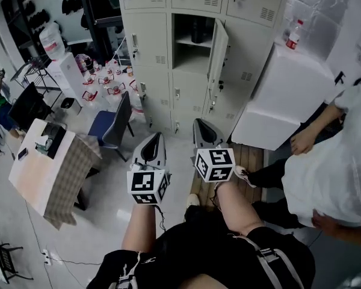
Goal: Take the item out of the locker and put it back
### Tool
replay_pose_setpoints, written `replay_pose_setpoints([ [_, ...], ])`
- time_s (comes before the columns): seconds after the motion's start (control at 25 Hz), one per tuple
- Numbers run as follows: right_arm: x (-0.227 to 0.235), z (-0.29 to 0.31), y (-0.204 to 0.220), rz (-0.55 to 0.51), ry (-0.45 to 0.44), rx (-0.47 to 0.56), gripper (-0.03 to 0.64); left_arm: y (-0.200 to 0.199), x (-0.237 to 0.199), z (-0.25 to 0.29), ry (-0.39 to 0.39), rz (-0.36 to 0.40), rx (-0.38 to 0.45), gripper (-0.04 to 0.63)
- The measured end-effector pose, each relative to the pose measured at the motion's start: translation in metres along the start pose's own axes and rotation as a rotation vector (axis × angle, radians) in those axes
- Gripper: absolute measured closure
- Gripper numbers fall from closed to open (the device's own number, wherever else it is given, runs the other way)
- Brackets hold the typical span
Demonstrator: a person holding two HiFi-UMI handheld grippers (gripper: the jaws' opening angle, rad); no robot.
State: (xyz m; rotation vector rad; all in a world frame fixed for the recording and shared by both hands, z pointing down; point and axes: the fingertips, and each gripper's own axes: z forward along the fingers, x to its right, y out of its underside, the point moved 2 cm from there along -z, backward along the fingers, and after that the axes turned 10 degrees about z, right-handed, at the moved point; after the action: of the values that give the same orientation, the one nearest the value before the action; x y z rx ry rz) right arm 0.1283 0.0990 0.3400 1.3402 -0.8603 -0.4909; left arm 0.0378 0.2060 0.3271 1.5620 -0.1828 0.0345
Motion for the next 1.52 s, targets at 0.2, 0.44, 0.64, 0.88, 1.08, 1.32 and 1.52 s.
replay_pose_setpoints([
  [0.2,0.053,0.086,-0.022,-0.007,-0.02,-0.013,0.601,-0.008,-0.016,0.105,-0.004,-0.01,0.001,0.583],
  [0.44,0.109,0.164,-0.044,-0.012,-0.031,0.0,0.601,-0.008,-0.024,0.207,-0.014,-0.004,-0.007,0.583],
  [0.64,0.137,0.207,-0.048,-0.002,-0.041,0.002,0.601,-0.004,-0.03,0.258,-0.024,0.014,-0.019,0.583],
  [0.88,0.147,0.245,-0.049,-0.025,-0.055,0.012,0.601,0.0,-0.046,0.294,-0.048,0.027,-0.015,0.583],
  [1.08,0.152,0.277,-0.057,-0.044,-0.041,0.045,0.601,0.0,-0.063,0.325,-0.048,0.034,0.008,0.583],
  [1.32,0.163,0.327,-0.062,-0.042,-0.002,0.08,0.601,0.004,-0.092,0.371,-0.024,0.043,0.049,0.583],
  [1.52,0.182,0.389,-0.047,-0.046,0.082,0.11,0.601,0.028,-0.128,0.425,0.034,0.06,0.072,0.583],
])
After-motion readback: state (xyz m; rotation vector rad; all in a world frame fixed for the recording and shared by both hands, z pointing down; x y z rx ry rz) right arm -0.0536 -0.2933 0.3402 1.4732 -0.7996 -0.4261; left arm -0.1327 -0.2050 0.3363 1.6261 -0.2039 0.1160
